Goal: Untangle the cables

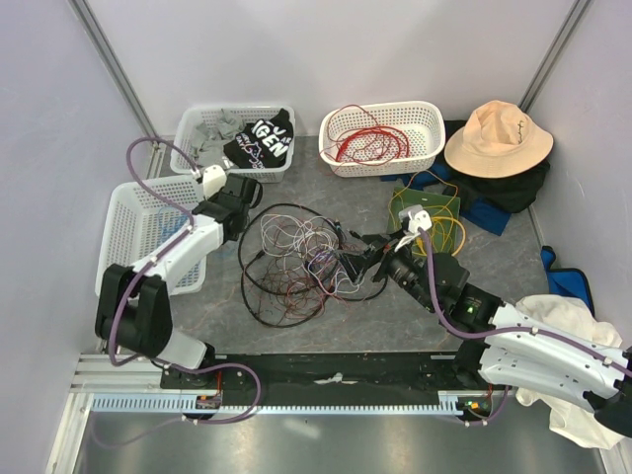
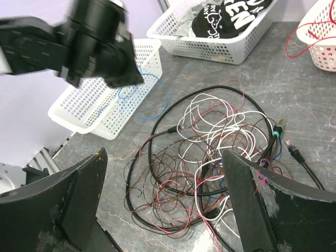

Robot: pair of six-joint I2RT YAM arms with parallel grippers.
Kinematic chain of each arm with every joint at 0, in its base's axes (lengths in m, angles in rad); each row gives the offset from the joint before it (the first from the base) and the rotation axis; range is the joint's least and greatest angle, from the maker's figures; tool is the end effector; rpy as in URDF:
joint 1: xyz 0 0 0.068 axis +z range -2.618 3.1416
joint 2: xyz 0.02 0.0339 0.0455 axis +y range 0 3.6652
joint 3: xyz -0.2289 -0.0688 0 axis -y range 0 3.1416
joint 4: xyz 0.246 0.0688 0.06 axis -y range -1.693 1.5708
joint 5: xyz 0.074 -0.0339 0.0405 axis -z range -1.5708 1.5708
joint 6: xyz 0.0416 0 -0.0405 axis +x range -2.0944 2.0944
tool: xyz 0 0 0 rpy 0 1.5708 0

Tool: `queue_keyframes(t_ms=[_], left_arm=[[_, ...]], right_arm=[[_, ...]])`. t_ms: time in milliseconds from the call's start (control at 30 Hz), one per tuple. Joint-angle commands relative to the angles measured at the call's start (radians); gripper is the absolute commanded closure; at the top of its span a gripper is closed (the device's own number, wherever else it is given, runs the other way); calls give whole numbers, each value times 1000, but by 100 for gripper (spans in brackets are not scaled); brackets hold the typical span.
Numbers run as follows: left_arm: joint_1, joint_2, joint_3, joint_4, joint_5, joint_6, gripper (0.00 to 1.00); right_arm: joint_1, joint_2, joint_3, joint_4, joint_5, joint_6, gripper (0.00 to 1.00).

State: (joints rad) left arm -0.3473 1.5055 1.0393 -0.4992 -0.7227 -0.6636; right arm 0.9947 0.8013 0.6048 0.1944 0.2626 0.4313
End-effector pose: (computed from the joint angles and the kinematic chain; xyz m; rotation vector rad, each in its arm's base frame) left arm 0.3024 -0.0802 0.1984 -0.6169 2.1811 0.4040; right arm 0.1332 0.1852 0.2885 -0.2473 1.6288 0.9030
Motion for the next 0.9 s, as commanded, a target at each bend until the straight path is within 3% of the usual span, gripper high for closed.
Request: queue_keyframes(t_ms=[0, 167, 333, 533, 867], left_arm=[[7, -207, 40, -1, -46, 19, 98], [7, -397, 163, -76, -153, 87, 98], [27, -458, 257, -99, -288, 159, 98], [204, -499, 306, -136, -267, 170, 98], [412, -470, 87, -161, -126, 59, 98]], right_arm=[[-2, -5, -10, 13, 4, -3, 2], [-2, 18, -13, 39, -17, 10, 2], [-4, 27, -20, 62, -48, 29, 2], [-2, 4, -19, 48, -59, 26, 2], [-2, -34, -56, 53, -74, 44, 2]])
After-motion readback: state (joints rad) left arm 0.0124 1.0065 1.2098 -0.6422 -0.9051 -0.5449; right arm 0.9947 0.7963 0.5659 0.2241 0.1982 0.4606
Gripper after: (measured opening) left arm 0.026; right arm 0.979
